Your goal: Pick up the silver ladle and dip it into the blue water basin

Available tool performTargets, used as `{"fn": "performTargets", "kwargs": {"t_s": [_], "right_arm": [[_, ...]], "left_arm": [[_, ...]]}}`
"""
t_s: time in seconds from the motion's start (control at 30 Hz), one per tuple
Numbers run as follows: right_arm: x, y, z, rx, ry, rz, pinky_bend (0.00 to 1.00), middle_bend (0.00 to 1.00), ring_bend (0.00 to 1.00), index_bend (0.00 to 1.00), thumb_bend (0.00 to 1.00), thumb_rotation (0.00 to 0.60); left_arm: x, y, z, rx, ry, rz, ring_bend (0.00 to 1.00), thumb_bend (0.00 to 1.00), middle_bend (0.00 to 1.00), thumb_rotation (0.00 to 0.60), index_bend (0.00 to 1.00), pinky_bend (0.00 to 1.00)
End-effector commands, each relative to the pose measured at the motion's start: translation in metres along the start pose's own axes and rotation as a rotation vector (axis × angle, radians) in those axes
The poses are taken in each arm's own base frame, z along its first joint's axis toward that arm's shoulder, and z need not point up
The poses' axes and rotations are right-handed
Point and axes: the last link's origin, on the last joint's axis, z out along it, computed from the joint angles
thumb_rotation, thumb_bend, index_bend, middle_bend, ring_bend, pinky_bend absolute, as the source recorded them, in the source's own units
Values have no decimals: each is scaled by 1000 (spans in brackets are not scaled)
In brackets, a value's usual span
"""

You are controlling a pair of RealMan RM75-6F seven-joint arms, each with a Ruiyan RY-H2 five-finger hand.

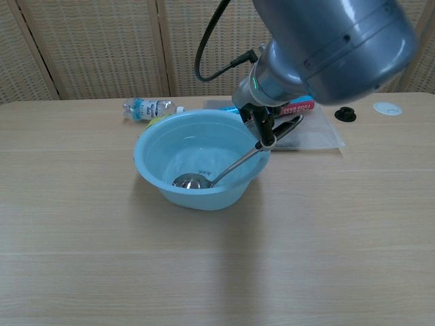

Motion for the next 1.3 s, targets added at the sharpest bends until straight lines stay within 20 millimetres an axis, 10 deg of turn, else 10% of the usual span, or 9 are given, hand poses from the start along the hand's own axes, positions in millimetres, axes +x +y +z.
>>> {"fn": "performTargets", "kwargs": {"t_s": [0.03,1.3], "right_arm": [[8,13,-3,20,-39,110,1000,958,949,906,1000,600],[55,89,-37,2,-128,389,1000,958,949,906,1000,600]], "left_arm": [[0,0,0,-1,-2,1,0,0,0,600,0,0],[-1,-1,0,6,-11,-2,0,0,0,600,0,0]]}}
